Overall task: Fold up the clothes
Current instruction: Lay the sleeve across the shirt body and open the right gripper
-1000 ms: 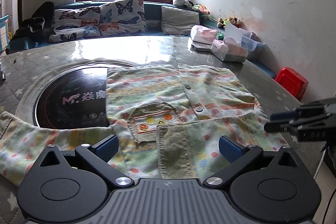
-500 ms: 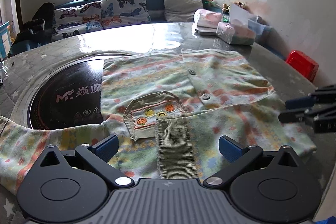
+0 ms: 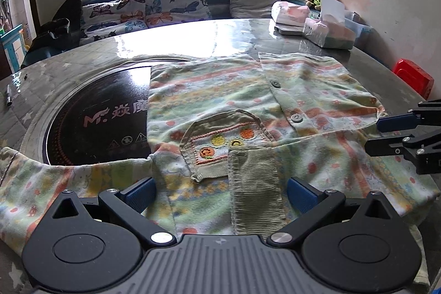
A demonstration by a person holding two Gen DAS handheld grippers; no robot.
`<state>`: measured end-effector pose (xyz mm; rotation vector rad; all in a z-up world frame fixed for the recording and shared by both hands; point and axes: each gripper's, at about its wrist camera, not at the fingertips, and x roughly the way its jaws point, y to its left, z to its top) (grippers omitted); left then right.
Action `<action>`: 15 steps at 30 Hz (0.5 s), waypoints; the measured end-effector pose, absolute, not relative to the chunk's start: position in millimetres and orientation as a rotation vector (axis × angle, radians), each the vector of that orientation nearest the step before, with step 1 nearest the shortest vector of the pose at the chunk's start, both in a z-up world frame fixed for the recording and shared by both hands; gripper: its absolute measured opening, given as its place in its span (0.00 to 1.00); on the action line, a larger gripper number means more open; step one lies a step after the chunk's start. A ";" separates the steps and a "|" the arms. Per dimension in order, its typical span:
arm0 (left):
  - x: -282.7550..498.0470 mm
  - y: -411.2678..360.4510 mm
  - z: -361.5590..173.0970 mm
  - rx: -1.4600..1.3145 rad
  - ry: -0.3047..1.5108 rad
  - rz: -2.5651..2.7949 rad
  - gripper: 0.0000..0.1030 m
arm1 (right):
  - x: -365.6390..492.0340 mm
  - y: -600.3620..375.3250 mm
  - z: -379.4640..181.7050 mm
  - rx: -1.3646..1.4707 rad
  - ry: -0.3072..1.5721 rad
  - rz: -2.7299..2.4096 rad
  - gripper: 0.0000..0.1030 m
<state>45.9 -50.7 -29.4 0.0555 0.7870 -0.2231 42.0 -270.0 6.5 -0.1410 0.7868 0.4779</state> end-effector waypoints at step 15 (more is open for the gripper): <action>45.2 -41.9 -25.2 0.030 0.785 -0.203 1.00 | 30.1 -234.9 6.0 -0.190 0.768 0.563 0.54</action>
